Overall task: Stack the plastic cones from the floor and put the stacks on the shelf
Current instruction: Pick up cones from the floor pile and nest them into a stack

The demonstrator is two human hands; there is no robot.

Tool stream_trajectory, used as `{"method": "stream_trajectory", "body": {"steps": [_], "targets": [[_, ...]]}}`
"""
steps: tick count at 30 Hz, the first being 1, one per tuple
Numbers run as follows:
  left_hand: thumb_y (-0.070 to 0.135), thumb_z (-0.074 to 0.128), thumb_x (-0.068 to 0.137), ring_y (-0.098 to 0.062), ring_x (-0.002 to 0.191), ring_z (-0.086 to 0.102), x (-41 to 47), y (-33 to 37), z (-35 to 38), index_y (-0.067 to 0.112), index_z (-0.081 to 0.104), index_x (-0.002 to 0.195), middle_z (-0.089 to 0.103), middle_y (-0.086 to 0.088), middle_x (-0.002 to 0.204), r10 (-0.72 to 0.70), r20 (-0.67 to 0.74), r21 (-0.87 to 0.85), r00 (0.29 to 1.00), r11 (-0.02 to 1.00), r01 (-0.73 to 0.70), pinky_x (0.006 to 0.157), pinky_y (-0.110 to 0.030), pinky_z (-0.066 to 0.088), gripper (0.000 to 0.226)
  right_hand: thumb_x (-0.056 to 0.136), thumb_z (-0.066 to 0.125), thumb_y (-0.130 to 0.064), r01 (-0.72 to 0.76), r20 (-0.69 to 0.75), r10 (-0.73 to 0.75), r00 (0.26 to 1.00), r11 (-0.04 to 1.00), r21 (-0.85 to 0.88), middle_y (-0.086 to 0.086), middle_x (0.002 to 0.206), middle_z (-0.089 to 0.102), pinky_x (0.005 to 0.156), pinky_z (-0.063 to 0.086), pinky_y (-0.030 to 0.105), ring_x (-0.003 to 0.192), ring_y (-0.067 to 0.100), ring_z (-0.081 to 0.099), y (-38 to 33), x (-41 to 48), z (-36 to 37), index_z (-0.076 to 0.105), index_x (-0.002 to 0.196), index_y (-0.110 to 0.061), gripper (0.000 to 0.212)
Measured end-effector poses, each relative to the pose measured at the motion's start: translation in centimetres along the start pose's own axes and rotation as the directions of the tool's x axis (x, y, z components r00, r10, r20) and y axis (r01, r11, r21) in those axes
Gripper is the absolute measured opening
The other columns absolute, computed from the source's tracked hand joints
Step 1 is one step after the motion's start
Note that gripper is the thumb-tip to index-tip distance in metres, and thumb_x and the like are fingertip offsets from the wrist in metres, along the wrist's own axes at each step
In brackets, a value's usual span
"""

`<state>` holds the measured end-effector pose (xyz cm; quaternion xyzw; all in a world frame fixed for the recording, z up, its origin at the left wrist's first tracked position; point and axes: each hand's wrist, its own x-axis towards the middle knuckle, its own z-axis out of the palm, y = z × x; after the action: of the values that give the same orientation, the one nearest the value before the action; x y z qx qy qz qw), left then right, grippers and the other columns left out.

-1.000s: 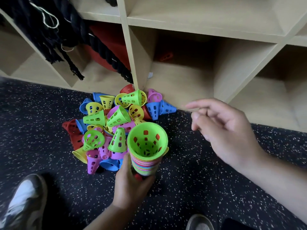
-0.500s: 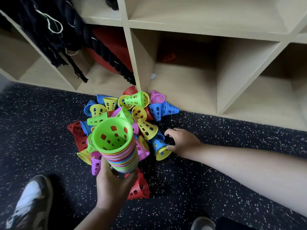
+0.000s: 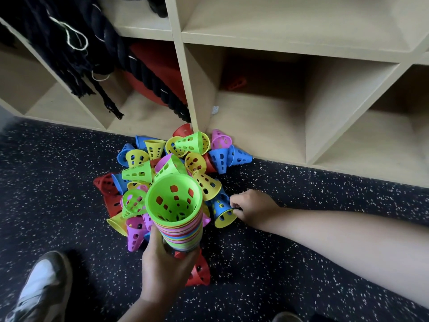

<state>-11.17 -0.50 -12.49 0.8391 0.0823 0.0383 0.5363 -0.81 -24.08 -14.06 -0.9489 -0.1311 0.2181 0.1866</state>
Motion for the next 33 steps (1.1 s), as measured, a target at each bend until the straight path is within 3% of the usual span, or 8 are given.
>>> {"method": "stream_trajectory", "body": {"steps": [7, 10, 16, 19, 21, 24, 27, 33], "targets": [[0.010, 0.093, 0.059, 0.000, 0.077, 0.070, -0.2, 0.3, 1.1, 0.039, 0.055, 0.104, 0.071, 0.024, 0.092, 0.014, 0.043, 0.018, 0.999, 1.000, -0.015, 0.067, -0.026, 0.059, 0.066, 0.087, 0.062, -0.025, -0.104, -0.264, 0.188, 0.946, 0.948, 0.301, -0.009, 0.067, 0.064, 0.057, 0.046, 0.029, 0.060, 0.008, 0.059, 1.1, -5.0, -3.2, 0.062, 0.082, -0.026, 0.005], [0.014, 0.092, 0.062, -0.003, 0.083, 0.071, -0.2, 0.1, 1.8, 0.039, 0.054, 0.116, 0.071, 0.021, 0.098, 0.009, 0.074, 0.051, 0.997, 0.999, -0.012, 0.072, -0.036, 0.061, 0.070, 0.087, 0.070, -0.017, -0.023, -0.449, 0.299, 0.842, 0.852, 0.522, -0.011, 0.073, 0.070, 0.058, 0.047, 0.014, 0.063, 0.001, 0.062, 0.0, -7.9, -6.7, 0.071, 0.083, -0.029, 0.013], [0.022, 0.091, 0.063, -0.002, 0.089, 0.071, 0.1, 0.5, 3.1, 0.033, 0.054, 0.124, 0.073, 0.016, 0.100, 0.039, 0.126, 0.095, 0.991, 0.994, -0.051, 0.075, -0.037, 0.060, 0.072, 0.089, 0.065, -0.011, 0.243, -0.558, 0.483, 0.675, 0.569, 0.786, 0.001, 0.056, 0.062, 0.041, 0.035, 0.024, 0.043, 0.012, 0.045, -4.4, -11.3, -16.7, 0.078, 0.078, -0.026, 0.022], [0.026, 0.089, 0.063, -0.001, 0.091, 0.069, 0.3, 1.3, 3.6, 0.043, 0.051, 0.124, 0.071, 0.018, 0.102, 0.047, 0.142, 0.120, 0.989, 0.991, -0.065, 0.075, -0.027, 0.057, 0.074, 0.087, 0.067, -0.009, 0.326, -0.591, 0.356, 0.724, 0.578, 0.748, 0.012, 0.056, 0.061, 0.041, 0.030, 0.024, 0.042, 0.015, 0.041, -6.9, -12.2, -19.3, 0.078, 0.080, -0.019, 0.016], [0.027, 0.089, 0.063, 0.005, 0.091, 0.067, 0.4, 2.1, 3.8, 0.056, 0.048, 0.116, 0.070, 0.022, 0.101, 0.059, 0.137, 0.124, 0.989, 0.989, -0.077, 0.074, -0.014, 0.051, 0.073, 0.087, 0.070, -0.013, 0.329, -0.584, 0.217, 0.782, 0.653, 0.682, 0.001, 0.060, 0.068, 0.044, 0.037, 0.025, 0.044, 0.013, 0.049, -8.0, -12.3, -19.1, 0.078, 0.081, -0.023, 0.014], [0.026, 0.088, 0.063, 0.005, 0.091, 0.066, 0.6, 3.0, 4.0, 0.062, 0.044, 0.111, 0.070, 0.022, 0.099, 0.078, 0.136, 0.133, 0.988, 0.986, -0.096, 0.072, -0.012, 0.049, 0.074, 0.085, 0.070, -0.031, 0.279, -0.526, 0.076, 0.847, 0.778, 0.563, -0.001, 0.080, 0.073, 0.062, 0.049, 0.031, 0.064, 0.022, 0.060, -7.9, -11.6, -17.0, 0.078, 0.091, -0.028, 0.010], [0.022, 0.087, 0.064, 0.004, 0.090, 0.066, 0.8, 3.3, 4.0, 0.059, 0.046, 0.109, 0.069, 0.020, 0.099, 0.122, 0.137, 0.120, 0.983, 0.983, -0.139, 0.072, -0.008, 0.047, 0.071, 0.087, 0.068, -0.034, 0.299, -0.625, -0.028, 0.780, 0.895, 0.332, -0.009, 0.087, 0.066, 0.060, 0.045, 0.020, 0.068, 0.014, 0.057, -6.6, -11.5, -15.4, 0.076, 0.103, -0.028, 0.018], [0.021, 0.089, 0.062, 0.003, 0.092, 0.067, 1.4, 4.3, 4.0, 0.055, 0.049, 0.114, 0.069, 0.020, 0.103, 0.151, 0.116, 0.087, 0.982, 0.983, -0.161, 0.075, -0.025, 0.056, 0.074, 0.089, 0.066, -0.011, 0.480, -0.661, -0.445, 0.604, 0.865, -0.144, 0.009, 0.115, 0.068, 0.087, 0.051, 0.037, 0.103, 0.028, 0.062, -4.7, -12.1, -12.5, 0.074, 0.109, -0.004, 0.023]]}}
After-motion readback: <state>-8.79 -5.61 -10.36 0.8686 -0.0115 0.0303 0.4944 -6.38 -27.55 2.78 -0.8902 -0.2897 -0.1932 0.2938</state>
